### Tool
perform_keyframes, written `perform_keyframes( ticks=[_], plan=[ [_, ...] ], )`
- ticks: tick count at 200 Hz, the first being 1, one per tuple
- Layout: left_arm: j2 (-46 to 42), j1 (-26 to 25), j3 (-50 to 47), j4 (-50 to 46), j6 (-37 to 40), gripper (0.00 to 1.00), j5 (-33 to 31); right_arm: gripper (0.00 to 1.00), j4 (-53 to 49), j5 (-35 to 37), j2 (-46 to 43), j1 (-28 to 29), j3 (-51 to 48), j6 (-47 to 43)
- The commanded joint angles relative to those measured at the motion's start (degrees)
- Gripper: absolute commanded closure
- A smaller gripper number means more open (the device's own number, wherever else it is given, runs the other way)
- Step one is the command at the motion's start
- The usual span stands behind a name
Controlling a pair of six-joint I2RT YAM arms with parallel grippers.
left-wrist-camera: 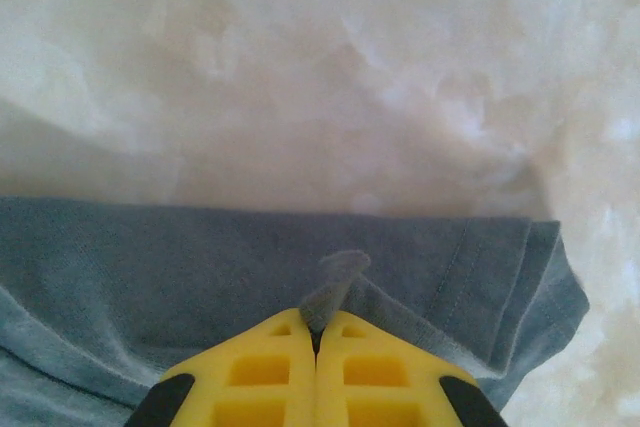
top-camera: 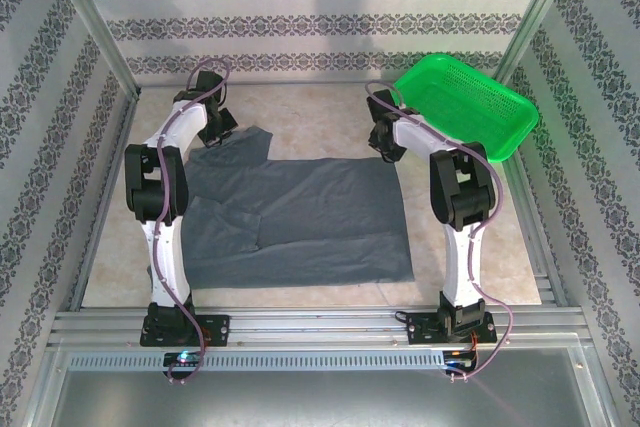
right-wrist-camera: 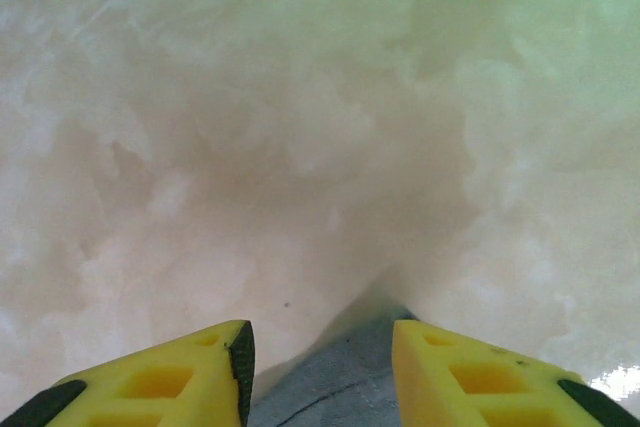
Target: Fold and stack the t-shirts
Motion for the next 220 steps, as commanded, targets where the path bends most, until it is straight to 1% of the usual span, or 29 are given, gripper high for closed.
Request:
perform_keyframes(
  ticks=[1,13,46,78,96,134,155,161,179,186,215,220],
  plan=[
    [-3.1,-0.1,-0.7,1.7,-0.4,1.0,1.6,0.59,-7.9,0.0,2.6,0.1,2.6,-0.7],
    [-3.3,-0.1,-0.4,1.3,-0.2,1.0,1.5,0.59,-10.7,0.8,3.4,0.1,3.5,0.0],
    [-3.7,0.0,0.9,0.7,-0.1,1.0,2.1,0.58,-10.8,1.3,3.9,0.0,3.6,0.0],
    [-4.4,0.0,1.4,0.3,-0.1,1.0,2.4,0.59,-13.3,0.6,5.6,-0.2,6.8,0.1],
    [-5.0,0.0,1.3,0.3,0.0,1.0,2.5,0.62,-14.4,-0.5,6.5,-0.3,8.0,0.1],
    [-6.5,0.2,0.3,0.4,0.1,1.0,2.9,0.62,-17.6,-0.6,8.6,-0.3,11.5,0.0],
    [-7.2,0.4,-0.3,0.6,-0.1,1.0,3.1,0.63,-20.5,-2.1,10.9,-0.3,14.6,0.2],
    [-7.4,0.5,-0.4,0.6,-0.1,1.0,3.3,0.65,-21.5,-2.8,11.6,-0.4,15.4,0.5],
    [-8.0,0.6,-0.9,0.7,-0.3,1.0,3.7,0.82,-21.5,-4.0,12.0,-0.5,14.8,1.8],
    [-8.3,0.7,-1.1,0.8,-0.3,1.0,3.8,0.86,-20.6,-3.8,11.1,-0.6,13.5,2.6],
    [-9.9,1.1,-2.7,0.9,-0.1,1.0,4.5,0.99,-13.8,-2.5,5.2,-0.9,6.9,3.4],
    [-10.1,1.2,-3.0,1.0,-0.1,1.0,4.6,1.0,-13.2,-2.5,4.4,-1.0,6.5,3.4]
  ],
)
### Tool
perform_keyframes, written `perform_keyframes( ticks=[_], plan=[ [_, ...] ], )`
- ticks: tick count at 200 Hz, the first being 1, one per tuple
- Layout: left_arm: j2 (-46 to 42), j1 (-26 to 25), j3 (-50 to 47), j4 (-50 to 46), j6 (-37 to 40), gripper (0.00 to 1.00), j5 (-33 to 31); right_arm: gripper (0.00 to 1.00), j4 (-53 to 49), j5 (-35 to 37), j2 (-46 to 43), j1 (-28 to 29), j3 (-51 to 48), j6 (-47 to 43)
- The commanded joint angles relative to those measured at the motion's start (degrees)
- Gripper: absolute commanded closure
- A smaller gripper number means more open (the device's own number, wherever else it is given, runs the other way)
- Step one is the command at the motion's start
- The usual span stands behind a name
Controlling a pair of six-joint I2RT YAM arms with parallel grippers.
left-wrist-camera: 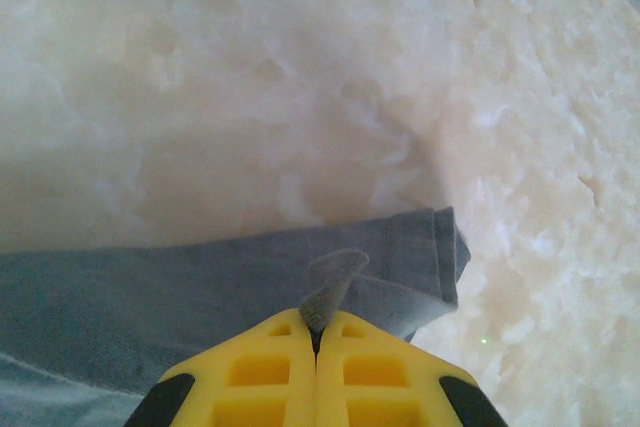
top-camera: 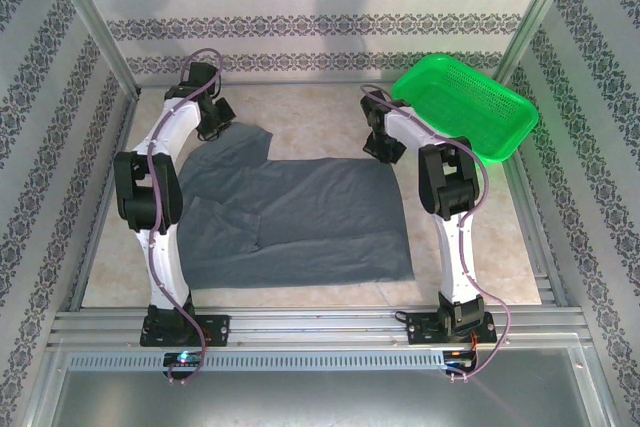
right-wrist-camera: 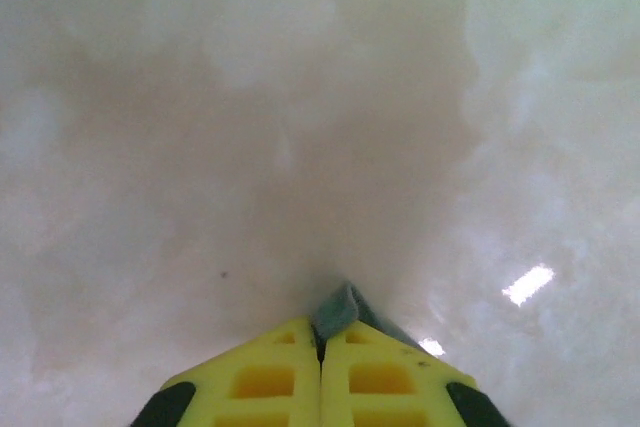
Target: Fold and stack the t-shirts
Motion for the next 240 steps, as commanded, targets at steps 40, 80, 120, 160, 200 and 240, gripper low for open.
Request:
perform_keyframes(
  ticks=[40,80,120,160,200,240],
  plan=[
    [-6.5,1.7,-4.9,0.0,0.8,1.0,0.7,1.0,7.9,-1.0,-9.1,-0.6,-8.0,-1.9],
    [-14.5,3.7,-12.3,-0.6,1.3,1.0,-1.1,1.0,16.1,-5.4,-15.6,0.0,-15.4,-9.5],
    [-26.7,5.6,-21.0,-3.4,0.2,1.0,-5.2,1.0,18.8,-7.9,-22.6,1.5,-21.7,-14.8],
    [-42.7,6.0,-34.2,-4.8,-7.8,1.0,-11.5,1.0,19.1,-7.2,-31.6,3.8,-30.6,-15.1],
    [-56.0,6.0,-38.5,-11.4,-12.6,1.0,-15.0,1.0,19.3,-6.6,-41.5,4.8,-42.0,-14.1],
    [-64.7,6.0,-44.5,-21.0,-15.7,1.0,-17.6,1.0,20.2,-9.6,-46.3,4.6,-50.7,-14.4]
  ],
)
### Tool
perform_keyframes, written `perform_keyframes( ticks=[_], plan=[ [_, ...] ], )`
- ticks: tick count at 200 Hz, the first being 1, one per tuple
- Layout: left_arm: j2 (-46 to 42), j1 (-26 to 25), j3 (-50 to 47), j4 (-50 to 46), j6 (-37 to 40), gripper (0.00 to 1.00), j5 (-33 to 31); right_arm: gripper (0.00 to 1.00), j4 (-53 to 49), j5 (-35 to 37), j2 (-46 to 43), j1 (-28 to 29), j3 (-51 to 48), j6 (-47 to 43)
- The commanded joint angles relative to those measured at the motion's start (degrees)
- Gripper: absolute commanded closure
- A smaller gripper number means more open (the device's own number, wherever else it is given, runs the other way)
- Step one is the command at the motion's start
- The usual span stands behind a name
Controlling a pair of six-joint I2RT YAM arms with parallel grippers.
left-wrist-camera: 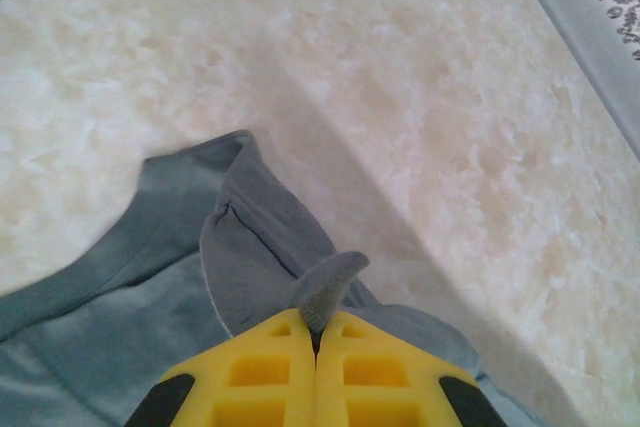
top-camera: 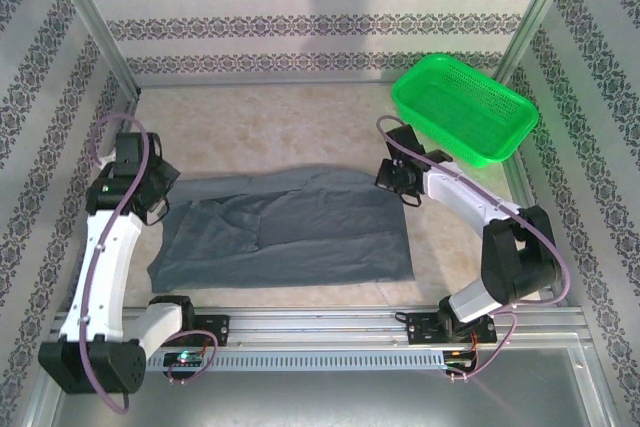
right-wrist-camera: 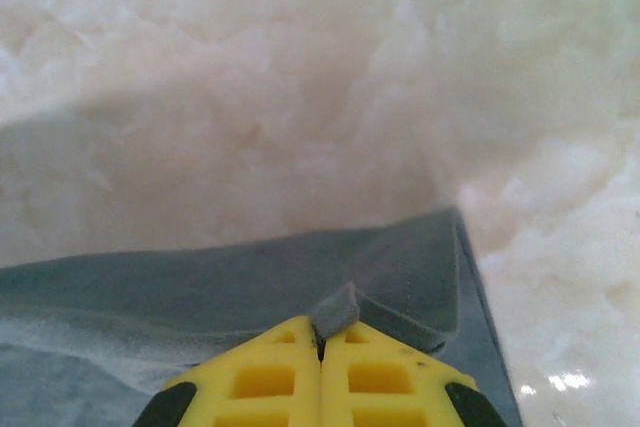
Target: Fold and stack the t-shirts
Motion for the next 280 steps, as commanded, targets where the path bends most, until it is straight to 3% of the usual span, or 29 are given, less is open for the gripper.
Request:
perform_keyframes(
  ticks=[1,47,91,139,193,224,251,280],
  plan=[
    [-4.0,0.6,-4.6,-9.8,-4.0,1.0,-4.1,1.0,0.5,-2.1,-2.0,0.0,-4.6,-0.6],
    [-13.0,0.6,-13.4,-14.9,-9.3,1.0,-7.6,1.0,0.1,-2.2,-5.4,-0.3,-11.7,1.4],
    [-14.4,0.6,-17.5,-15.9,-12.5,1.0,-6.4,1.0,-1.6,-1.5,-7.5,-0.5,-13.3,1.4],
    [-16.2,0.6,-18.0,-20.0,-15.4,1.0,-10.1,1.0,-2.9,-1.8,-8.2,-0.4,-13.1,1.3],
    [-17.9,0.6,-19.9,-21.9,-18.2,1.0,-7.9,1.0,-3.5,-3.0,-6.2,-0.4,-14.3,1.9],
    [-17.7,0.6,-20.5,-21.6,-17.8,1.0,-5.9,0.89,-5.7,-1.1,-7.8,-0.4,-14.0,3.0],
    [-17.5,0.6,-20.6,-22.2,-17.2,1.0,-4.5,0.74,-6.2,0.3,-13.5,-0.3,-14.9,5.0],
    [-17.7,0.6,-20.7,-22.5,-17.0,1.0,-3.9,0.71,-5.4,-0.3,-16.9,-0.1,-15.7,9.1]
  ],
)
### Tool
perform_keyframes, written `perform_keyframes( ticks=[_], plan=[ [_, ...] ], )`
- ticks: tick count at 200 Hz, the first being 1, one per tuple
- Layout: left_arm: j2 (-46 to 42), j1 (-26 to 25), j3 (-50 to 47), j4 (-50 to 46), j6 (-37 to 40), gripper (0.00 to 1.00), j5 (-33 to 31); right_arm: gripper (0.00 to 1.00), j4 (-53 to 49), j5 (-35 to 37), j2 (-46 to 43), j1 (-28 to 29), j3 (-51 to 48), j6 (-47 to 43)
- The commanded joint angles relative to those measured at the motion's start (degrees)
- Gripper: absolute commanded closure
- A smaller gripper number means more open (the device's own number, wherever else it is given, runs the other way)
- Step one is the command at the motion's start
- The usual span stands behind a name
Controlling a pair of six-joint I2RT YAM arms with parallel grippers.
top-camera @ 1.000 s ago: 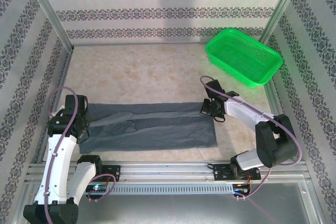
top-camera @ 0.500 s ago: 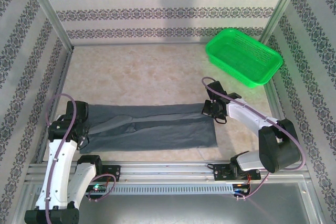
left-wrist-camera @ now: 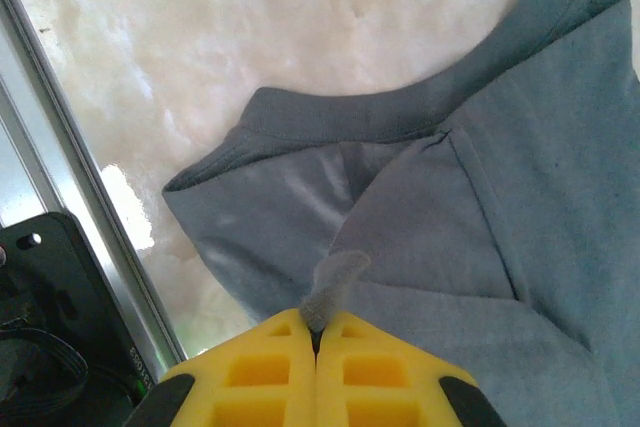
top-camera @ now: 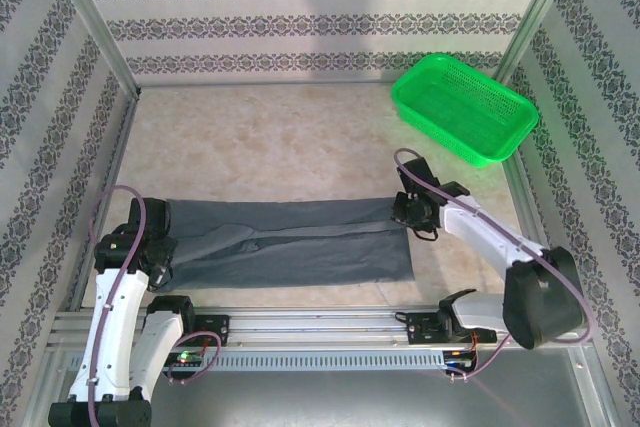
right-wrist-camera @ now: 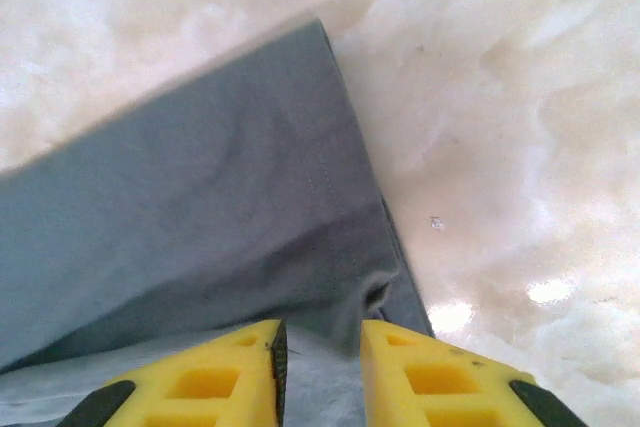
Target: Fold and stack the t-shirts
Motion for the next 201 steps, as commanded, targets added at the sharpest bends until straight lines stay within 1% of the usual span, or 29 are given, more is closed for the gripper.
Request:
perform_keyframes(
  ticks=[1,12,34,56,85,108,146,201],
  plan=[
    [-0.3,0.6,-0.5,-3.6,-0.2,1.0,0.6,0.71,-0.7,1.2,-2.5,0.0,-1.1,4.4],
    [-0.2,0.6,-0.5,-3.4,-0.1,1.0,0.9,0.71,0.2,0.3,-2.2,-0.1,-1.3,6.1],
    [-0.1,0.6,-0.3,-3.4,0.0,1.0,1.1,0.7,3.2,-1.2,1.2,-0.1,-1.1,8.2],
    [0.0,0.6,-0.2,-3.4,0.0,1.0,1.2,0.73,4.0,-1.2,5.5,-0.1,0.6,8.8],
    [0.1,0.6,-0.2,-4.1,-0.2,1.0,1.9,0.79,4.9,-4.0,9.3,-0.1,1.1,9.4],
    [1.3,0.6,-0.1,-6.0,-0.5,1.0,3.0,0.79,5.1,-5.7,13.3,0.2,1.3,9.6],
    [3.1,0.5,0.0,-9.2,-0.3,1.0,4.1,0.8,3.4,-5.1,19.2,0.1,4.1,8.7],
    [5.7,0.1,-0.8,-9.0,-1.0,1.0,3.0,0.79,2.4,-4.3,21.6,-0.1,6.0,8.2]
  ],
)
